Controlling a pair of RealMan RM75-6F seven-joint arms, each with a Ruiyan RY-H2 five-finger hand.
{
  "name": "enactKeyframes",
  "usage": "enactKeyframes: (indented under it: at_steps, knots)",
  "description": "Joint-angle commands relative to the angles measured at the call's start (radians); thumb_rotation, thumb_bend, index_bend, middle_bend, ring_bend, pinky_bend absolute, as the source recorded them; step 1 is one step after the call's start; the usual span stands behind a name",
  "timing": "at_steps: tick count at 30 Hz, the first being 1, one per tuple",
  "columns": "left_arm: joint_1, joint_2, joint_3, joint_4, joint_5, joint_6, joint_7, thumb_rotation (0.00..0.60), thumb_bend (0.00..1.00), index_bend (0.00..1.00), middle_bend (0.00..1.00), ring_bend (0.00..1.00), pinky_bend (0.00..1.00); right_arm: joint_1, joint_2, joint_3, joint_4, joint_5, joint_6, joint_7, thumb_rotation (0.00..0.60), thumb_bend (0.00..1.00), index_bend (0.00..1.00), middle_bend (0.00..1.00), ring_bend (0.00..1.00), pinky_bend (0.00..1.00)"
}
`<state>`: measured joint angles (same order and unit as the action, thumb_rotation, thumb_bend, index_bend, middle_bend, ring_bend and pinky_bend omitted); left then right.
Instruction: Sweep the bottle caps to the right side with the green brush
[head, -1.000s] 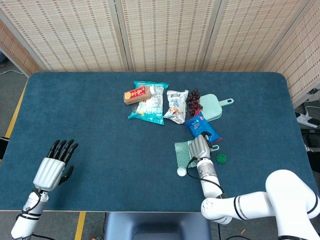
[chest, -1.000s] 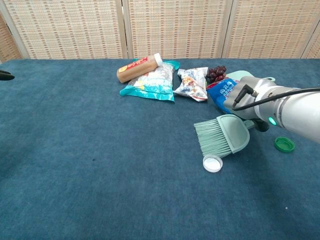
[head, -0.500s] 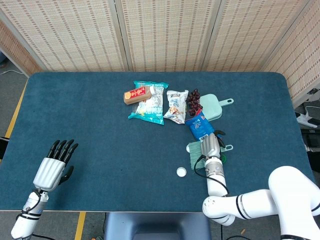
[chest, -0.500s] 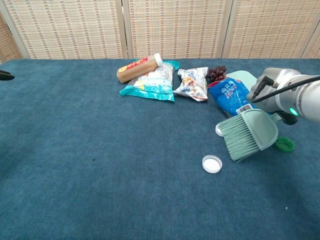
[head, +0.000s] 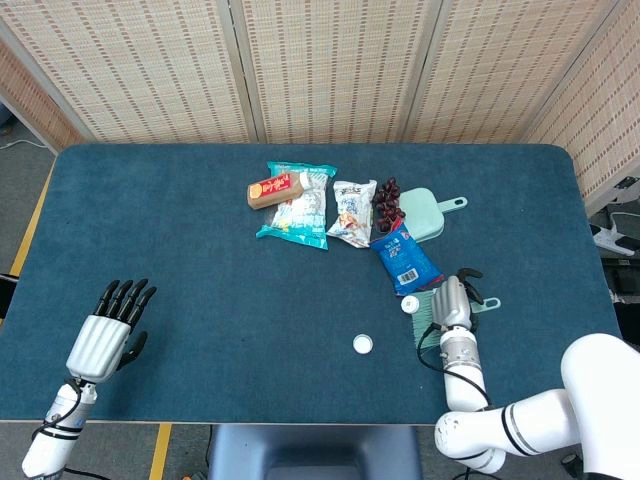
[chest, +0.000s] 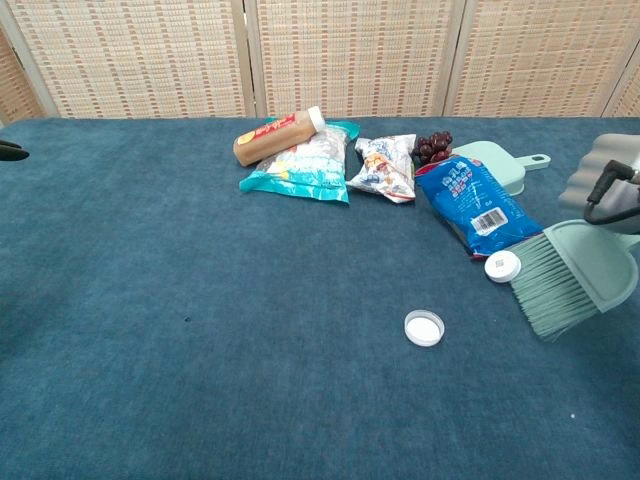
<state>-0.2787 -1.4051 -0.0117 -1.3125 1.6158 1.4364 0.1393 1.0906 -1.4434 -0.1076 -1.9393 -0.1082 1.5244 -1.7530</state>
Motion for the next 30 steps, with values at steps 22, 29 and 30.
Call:
enactKeyframes:
  at_steps: [22,29,30]
  knots:
    - [0.000,0.000,0.000,0.000,0.000,0.000,0.000,0.600,0.45,0.00,0.00,0.00,0.01,-0.038,0.070,-0.023,0.006,-0.230,-0.191,0.226,0.600,0.50,0.96,0.90,0.62,0.32]
    - [0.000,0.000,0.000,0.000,0.000,0.000,0.000,0.600,0.45,0.00,0.00,0.00,0.01,-0.005,0.013,-0.039,0.019,-0.166,-0.115,0.108,0.600,0.50,0.96,0.90,0.62,0.32]
    - [0.000,0.000,0.000,0.000,0.000,0.000,0.000,0.600,0.45,0.00,0.00,0.00,0.01,-0.002,0.010,-0.042,0.014,-0.161,-0.100,0.093,0.600,0.50,0.96,0.90,0.62,0.32]
